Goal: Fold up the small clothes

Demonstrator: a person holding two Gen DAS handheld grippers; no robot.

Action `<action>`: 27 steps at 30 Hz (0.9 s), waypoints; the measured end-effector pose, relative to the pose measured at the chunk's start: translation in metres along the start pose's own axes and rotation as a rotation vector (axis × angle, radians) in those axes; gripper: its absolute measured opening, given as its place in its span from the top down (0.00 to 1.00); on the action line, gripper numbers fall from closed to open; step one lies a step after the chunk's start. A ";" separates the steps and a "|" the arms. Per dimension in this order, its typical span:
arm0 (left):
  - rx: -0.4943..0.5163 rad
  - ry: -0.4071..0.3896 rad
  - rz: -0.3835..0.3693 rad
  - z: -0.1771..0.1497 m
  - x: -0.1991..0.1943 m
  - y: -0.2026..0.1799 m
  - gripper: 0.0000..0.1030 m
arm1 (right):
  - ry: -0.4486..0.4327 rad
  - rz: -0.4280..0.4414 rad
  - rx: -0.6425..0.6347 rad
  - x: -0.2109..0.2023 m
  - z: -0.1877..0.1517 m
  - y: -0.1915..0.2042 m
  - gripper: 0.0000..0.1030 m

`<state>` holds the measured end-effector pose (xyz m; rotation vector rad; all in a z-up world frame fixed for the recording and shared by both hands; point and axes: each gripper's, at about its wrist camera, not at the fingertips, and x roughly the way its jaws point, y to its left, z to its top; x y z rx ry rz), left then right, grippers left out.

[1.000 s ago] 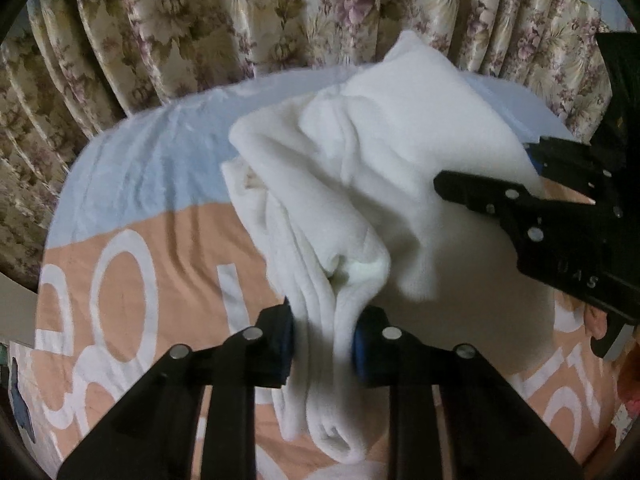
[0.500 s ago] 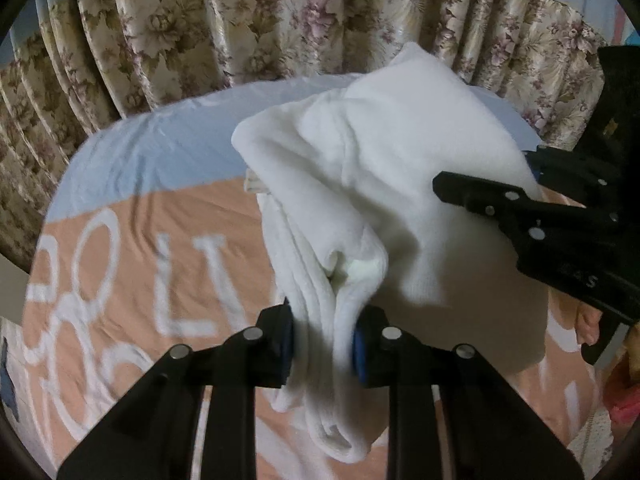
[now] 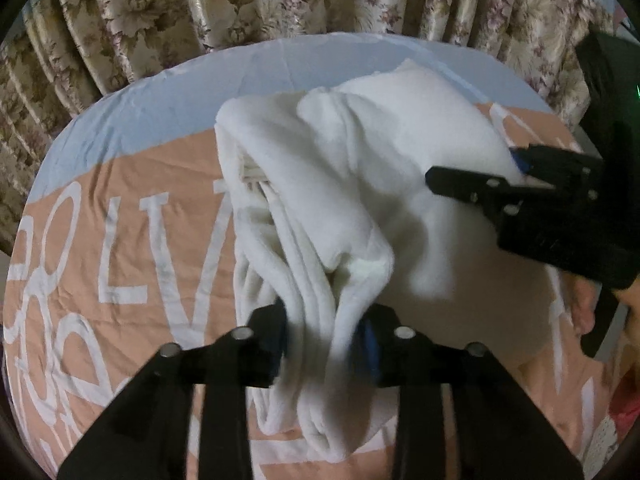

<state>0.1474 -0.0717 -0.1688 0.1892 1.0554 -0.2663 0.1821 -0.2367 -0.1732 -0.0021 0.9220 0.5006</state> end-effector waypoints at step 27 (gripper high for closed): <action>-0.098 -0.063 -0.015 -0.018 0.000 0.061 0.19 | -0.042 -0.228 0.146 -0.022 -0.024 -0.006 0.27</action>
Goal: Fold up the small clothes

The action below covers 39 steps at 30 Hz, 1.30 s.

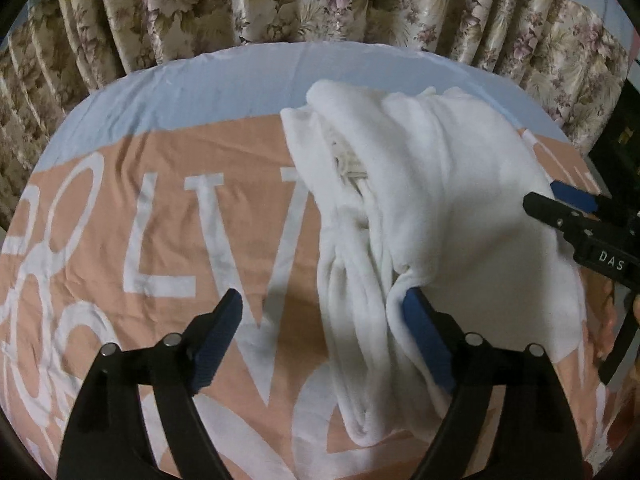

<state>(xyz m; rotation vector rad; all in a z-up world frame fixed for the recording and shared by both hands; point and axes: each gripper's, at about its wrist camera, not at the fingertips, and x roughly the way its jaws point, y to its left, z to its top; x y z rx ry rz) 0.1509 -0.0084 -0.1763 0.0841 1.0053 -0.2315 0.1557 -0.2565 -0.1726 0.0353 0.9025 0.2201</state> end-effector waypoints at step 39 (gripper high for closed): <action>-0.042 -0.154 0.148 -0.024 -0.112 -0.005 0.02 | -0.079 -0.133 0.091 -0.115 -0.028 0.057 0.03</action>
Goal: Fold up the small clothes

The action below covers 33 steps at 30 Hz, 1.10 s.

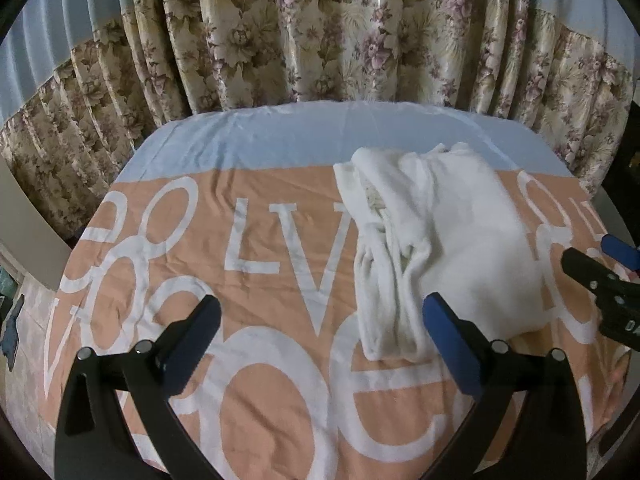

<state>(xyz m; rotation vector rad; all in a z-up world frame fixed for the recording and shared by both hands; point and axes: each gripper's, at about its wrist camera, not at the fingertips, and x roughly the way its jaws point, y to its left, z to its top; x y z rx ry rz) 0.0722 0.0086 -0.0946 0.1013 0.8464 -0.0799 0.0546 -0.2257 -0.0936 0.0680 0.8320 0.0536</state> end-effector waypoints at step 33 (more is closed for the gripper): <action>-0.034 -0.143 0.056 0.015 -0.104 -0.004 0.02 | -0.082 -0.137 0.048 -0.091 0.005 0.014 0.03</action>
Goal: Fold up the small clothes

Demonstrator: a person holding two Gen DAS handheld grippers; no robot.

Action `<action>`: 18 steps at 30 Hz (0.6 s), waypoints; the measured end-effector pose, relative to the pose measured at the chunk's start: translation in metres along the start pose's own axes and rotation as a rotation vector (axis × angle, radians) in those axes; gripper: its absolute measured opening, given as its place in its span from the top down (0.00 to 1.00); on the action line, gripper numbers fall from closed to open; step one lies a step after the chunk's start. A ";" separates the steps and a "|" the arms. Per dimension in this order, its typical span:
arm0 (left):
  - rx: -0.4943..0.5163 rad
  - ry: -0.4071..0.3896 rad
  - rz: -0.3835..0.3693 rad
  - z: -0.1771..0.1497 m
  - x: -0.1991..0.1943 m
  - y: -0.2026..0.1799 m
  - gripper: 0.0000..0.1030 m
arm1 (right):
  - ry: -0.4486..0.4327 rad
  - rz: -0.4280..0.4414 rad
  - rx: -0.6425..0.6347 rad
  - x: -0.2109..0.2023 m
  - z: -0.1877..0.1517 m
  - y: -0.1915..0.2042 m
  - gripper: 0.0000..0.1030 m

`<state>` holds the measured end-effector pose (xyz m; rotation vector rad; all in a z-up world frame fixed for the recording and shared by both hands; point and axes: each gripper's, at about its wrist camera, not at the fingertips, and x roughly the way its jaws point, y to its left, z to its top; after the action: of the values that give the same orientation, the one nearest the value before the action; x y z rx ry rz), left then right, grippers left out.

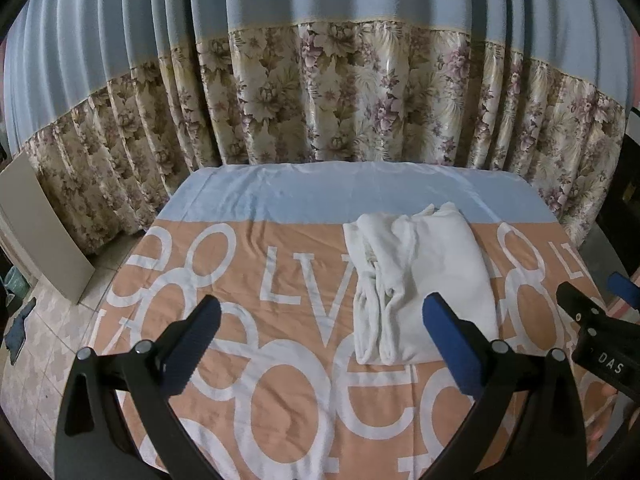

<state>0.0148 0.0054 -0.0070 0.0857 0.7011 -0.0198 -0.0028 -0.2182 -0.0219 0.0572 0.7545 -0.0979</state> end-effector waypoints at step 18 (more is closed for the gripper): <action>0.002 -0.009 0.005 0.001 -0.003 -0.001 0.02 | -0.031 -0.019 -0.005 -0.012 0.004 -0.001 0.03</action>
<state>0.0133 0.0038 -0.0040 0.0896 0.6923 -0.0160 -0.0089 -0.2191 -0.0110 0.0434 0.7246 -0.1146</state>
